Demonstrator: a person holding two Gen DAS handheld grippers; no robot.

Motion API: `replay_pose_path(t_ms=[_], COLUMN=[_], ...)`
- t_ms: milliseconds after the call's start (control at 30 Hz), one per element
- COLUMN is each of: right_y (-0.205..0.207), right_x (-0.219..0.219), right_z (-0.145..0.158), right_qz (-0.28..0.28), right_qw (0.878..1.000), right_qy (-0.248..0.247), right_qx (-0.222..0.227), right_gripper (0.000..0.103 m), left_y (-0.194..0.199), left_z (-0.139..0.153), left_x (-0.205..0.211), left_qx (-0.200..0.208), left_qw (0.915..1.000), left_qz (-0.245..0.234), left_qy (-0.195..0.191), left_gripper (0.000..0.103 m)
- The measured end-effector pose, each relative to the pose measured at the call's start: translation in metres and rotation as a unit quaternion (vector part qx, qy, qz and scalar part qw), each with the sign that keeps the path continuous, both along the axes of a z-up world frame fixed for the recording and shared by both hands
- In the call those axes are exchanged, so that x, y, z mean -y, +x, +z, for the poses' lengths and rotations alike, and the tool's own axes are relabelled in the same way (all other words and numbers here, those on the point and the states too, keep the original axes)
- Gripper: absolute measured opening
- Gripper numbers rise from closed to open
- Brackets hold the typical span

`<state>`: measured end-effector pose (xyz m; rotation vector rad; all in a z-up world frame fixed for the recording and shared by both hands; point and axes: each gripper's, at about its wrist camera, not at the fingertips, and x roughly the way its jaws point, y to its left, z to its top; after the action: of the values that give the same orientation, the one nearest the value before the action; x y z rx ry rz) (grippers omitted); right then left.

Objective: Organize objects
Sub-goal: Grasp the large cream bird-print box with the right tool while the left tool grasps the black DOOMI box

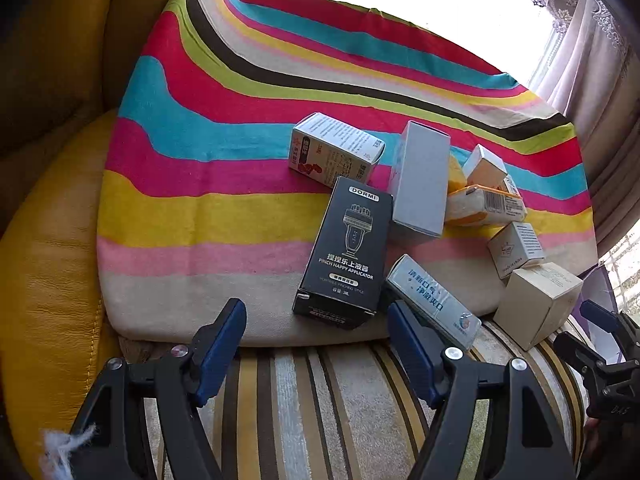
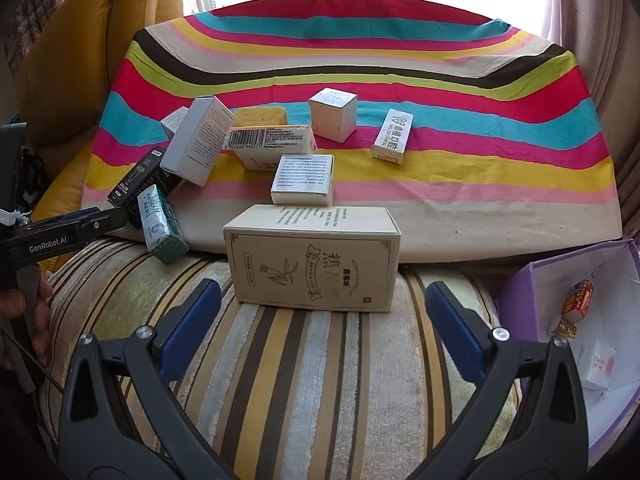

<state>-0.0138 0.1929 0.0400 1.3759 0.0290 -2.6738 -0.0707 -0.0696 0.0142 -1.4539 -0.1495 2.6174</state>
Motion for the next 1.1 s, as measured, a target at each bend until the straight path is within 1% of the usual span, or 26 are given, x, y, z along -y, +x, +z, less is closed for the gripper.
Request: replay_pose_path(t_ms=[100, 200, 267, 333, 467, 600, 667, 833, 1100], right_y=[-0.008, -0.015, -0.019, -0.023, -0.031, -0.038, -0.041, -0.041, -0.030], right_x=[0.004, 0.007, 0.010, 0.012, 0.016, 0.017, 0.018, 0.019, 0.018], right_z=[-0.005, -0.007, -0.008, -0.009, -0.013, -0.016, -0.017, -0.018, -0.014], right_qz=[0.000, 0.001, 0.002, 0.002, 0.001, -0.001, -0.004, -0.006, -0.006], right_qw=[1.000, 1.000, 1.000, 1.000, 1.000, 0.999, 0.999, 0.999, 0.999], right_qy=[0.003, 0.008, 0.012, 0.015, 0.022, 0.026, 0.031, 0.039, 0.036], right_qx=[0.011, 0.016, 0.016, 0.018, 0.022, 0.021, 0.021, 0.018, 0.002], right_gripper=[0.102, 0.102, 0.102, 0.102, 0.102, 0.102, 0.102, 0.100, 0.100], left_y=[-0.004, -0.007, -0.009, -0.011, -0.013, -0.013, -0.011, -0.005, 0.017], left_z=[0.001, 0.001, 0.000, -0.001, -0.002, -0.002, -0.003, -0.002, 0.011], left_x=[-0.006, -0.010, -0.009, -0.010, -0.012, -0.011, -0.010, -0.007, 0.012], left_qx=[-0.007, -0.009, -0.008, -0.006, -0.005, -0.010, -0.012, -0.021, -0.056], left_qw=[0.9997, 0.9994, 0.9992, 0.9992, 0.9991, 0.9992, 0.9991, 0.9993, 0.9969], left_qz=[-0.010, -0.017, -0.017, -0.017, -0.019, -0.018, -0.017, -0.002, 0.055], left_qy=[-0.019, -0.029, -0.034, -0.036, -0.038, -0.036, -0.036, -0.032, 0.001], left_gripper=[0.073, 0.070, 0.063, 0.060, 0.048, 0.048, 0.045, 0.045, 0.045])
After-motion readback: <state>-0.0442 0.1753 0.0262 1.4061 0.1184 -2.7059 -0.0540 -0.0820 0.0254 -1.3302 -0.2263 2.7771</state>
